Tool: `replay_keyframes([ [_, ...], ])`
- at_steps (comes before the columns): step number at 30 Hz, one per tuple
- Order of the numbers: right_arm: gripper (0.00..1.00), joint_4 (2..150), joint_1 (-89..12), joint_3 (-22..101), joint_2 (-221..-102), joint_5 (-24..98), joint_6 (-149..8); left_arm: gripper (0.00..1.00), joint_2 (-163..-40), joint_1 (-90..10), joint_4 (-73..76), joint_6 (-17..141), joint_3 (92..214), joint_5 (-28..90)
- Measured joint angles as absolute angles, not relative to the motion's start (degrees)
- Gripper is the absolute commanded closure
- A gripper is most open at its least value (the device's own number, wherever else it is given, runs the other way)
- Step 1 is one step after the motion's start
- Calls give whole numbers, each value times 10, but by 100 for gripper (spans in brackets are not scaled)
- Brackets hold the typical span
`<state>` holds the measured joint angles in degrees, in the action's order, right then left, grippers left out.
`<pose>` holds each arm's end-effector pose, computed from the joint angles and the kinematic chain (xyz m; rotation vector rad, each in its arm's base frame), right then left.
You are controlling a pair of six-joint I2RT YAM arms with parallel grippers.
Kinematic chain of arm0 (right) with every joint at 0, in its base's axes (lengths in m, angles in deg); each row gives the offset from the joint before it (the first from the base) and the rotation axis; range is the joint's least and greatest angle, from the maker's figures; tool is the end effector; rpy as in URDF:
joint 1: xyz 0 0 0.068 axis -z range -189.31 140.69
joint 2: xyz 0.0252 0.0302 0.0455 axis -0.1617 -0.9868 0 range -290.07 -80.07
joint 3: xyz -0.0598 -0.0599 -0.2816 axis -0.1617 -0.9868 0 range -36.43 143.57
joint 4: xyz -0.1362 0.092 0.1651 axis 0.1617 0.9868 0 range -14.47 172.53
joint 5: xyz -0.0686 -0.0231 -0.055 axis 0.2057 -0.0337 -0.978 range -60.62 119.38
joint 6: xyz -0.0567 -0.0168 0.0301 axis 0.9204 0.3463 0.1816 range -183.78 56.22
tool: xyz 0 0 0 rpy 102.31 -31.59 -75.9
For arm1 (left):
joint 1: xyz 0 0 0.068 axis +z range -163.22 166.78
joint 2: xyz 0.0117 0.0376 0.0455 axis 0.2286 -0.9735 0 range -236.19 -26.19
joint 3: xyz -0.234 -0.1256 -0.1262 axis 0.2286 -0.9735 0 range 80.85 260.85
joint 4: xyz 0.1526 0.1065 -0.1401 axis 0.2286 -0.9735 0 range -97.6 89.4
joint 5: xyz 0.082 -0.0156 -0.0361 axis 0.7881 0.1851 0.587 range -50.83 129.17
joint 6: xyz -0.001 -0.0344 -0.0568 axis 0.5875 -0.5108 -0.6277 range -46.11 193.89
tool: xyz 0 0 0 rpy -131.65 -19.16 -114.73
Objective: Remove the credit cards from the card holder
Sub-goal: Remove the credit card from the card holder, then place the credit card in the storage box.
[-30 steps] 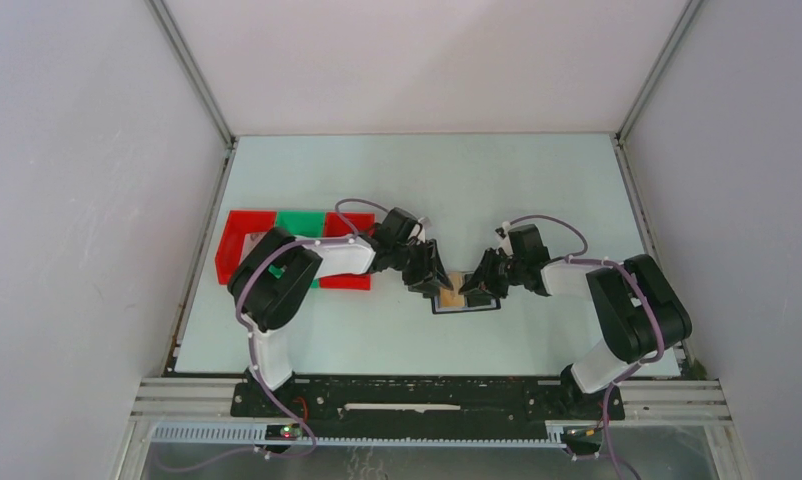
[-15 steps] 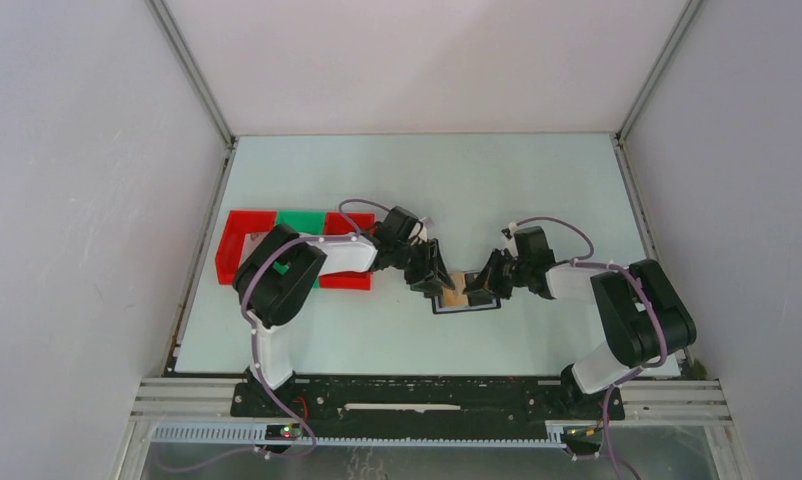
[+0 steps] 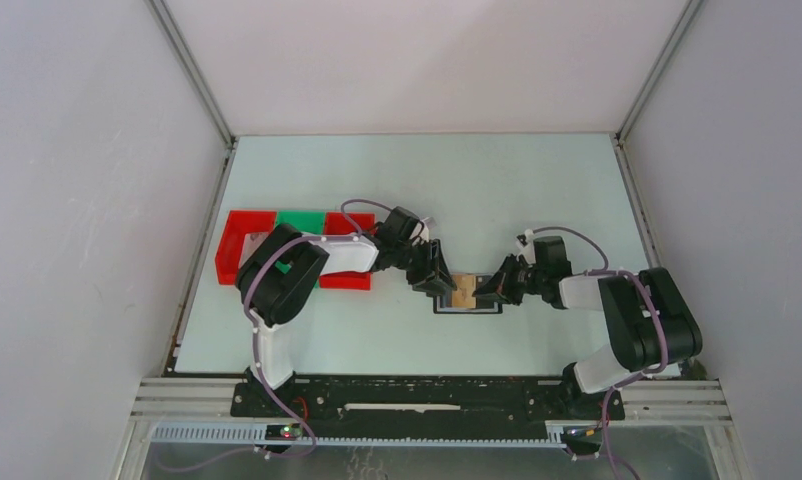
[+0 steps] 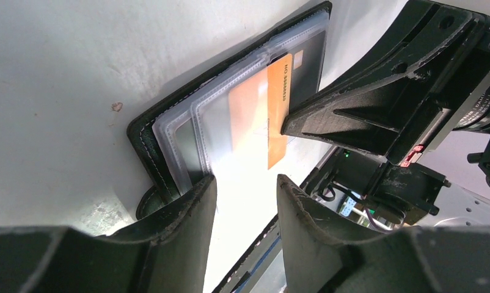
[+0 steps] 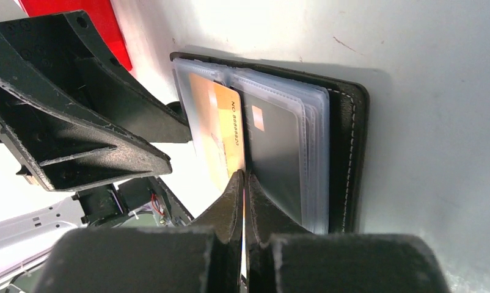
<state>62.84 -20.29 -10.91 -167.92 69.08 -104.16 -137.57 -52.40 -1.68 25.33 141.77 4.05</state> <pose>0.2252 0.0779 0.1499 0.3172 2.5328 1.2262 0.2752 -0.2634 0.1611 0.0786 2.7927 -1.3047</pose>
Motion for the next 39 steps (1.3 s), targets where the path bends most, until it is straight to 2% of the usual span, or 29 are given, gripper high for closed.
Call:
replay_keyframes([
  [12,100,612,-163,-148,-1632,710,-1039,48,-1370,-524,-21,264,1418,44],
  [24,100,629,-158,-154,-1582,712,-1035,46,-1319,-524,-102,304,1418,107],
  [32,100,664,-157,-154,-1496,702,-1031,45,-1311,-524,-97,303,1418,93],
  [39,100,671,-157,-155,-1457,708,-1036,35,-1309,-524,-12,267,1408,55],
])
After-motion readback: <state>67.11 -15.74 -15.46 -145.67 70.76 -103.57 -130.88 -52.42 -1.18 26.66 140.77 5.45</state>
